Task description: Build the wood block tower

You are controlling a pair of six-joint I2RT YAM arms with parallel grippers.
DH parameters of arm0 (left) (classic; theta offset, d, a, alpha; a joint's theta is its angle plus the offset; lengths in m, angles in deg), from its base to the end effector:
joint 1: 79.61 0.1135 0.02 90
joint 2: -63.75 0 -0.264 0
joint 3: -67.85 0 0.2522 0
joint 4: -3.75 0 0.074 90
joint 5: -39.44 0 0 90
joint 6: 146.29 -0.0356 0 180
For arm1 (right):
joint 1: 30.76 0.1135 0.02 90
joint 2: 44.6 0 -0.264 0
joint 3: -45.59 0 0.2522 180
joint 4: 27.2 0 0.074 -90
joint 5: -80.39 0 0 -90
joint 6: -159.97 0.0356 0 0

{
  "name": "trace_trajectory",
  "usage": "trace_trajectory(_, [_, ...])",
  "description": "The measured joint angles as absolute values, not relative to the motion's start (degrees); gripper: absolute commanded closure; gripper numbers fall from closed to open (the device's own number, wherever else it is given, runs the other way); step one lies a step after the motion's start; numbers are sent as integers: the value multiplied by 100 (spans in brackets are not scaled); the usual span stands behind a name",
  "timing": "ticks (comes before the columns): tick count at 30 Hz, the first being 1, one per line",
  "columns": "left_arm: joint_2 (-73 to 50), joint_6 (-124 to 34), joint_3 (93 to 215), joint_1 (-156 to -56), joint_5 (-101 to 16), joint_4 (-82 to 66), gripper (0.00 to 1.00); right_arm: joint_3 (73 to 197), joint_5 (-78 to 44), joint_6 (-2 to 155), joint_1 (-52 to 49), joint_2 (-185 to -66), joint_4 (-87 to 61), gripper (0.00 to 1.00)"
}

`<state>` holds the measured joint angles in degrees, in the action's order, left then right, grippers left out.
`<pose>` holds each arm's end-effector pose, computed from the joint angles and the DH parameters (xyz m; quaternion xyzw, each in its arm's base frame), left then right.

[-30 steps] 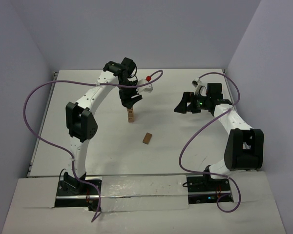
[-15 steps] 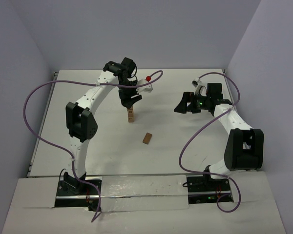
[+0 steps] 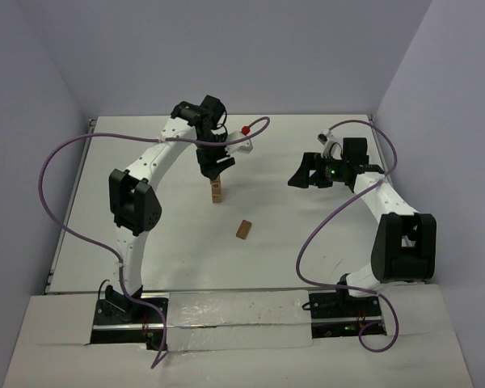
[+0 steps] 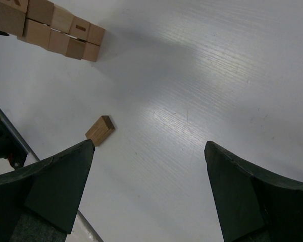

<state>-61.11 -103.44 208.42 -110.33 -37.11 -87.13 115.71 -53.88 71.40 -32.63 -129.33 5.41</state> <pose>0.3753 -0.2326 0.2934 0.6307 0.7565 -0.0966 0.1434 0.3080 0.0148 0.2397 -0.1125 0.8661 0.3495 0.3392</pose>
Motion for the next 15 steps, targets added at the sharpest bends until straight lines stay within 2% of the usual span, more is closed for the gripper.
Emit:
trace_trajectory(11, [-6113, -10328, 20842, -11080, -3733, -8714, 12, 11571, -5388, 7138, -3263, -12933, 541, 3])
trace_trajectory(15, [-6113, -10323, 20842, -11092, -3733, -8714, 1, 11571, -5388, 7139, -3263, -12933, 541, 3])
